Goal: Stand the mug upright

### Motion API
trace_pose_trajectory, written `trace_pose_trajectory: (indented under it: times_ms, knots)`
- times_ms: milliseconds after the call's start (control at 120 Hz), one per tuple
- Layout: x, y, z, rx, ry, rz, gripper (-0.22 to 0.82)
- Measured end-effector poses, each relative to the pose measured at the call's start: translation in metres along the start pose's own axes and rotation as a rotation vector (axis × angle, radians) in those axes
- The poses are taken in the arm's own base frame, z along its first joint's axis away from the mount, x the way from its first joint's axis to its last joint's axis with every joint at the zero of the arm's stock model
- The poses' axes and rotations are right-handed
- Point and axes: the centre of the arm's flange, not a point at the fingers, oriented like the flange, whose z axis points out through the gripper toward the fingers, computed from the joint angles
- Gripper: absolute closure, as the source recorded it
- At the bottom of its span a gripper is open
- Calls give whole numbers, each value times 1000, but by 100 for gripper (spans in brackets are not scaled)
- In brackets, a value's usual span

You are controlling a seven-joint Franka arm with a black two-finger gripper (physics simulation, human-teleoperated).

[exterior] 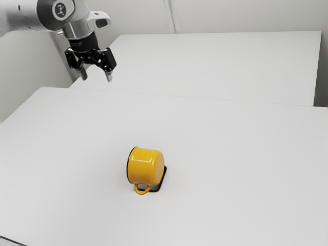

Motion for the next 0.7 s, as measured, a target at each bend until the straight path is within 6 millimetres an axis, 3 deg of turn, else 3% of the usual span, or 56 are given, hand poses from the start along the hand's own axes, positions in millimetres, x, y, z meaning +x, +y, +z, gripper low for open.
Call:
trace_pose_trajectory:
  times_ms: [192, 392, 700]
  knots:
    - [-2, 0, 5, 1, -14, -5, 0]
    - [-21, -10, 31, -32, -70, -38, 0]
    - [-47, -31, 120, -305, -200, -147, 0]
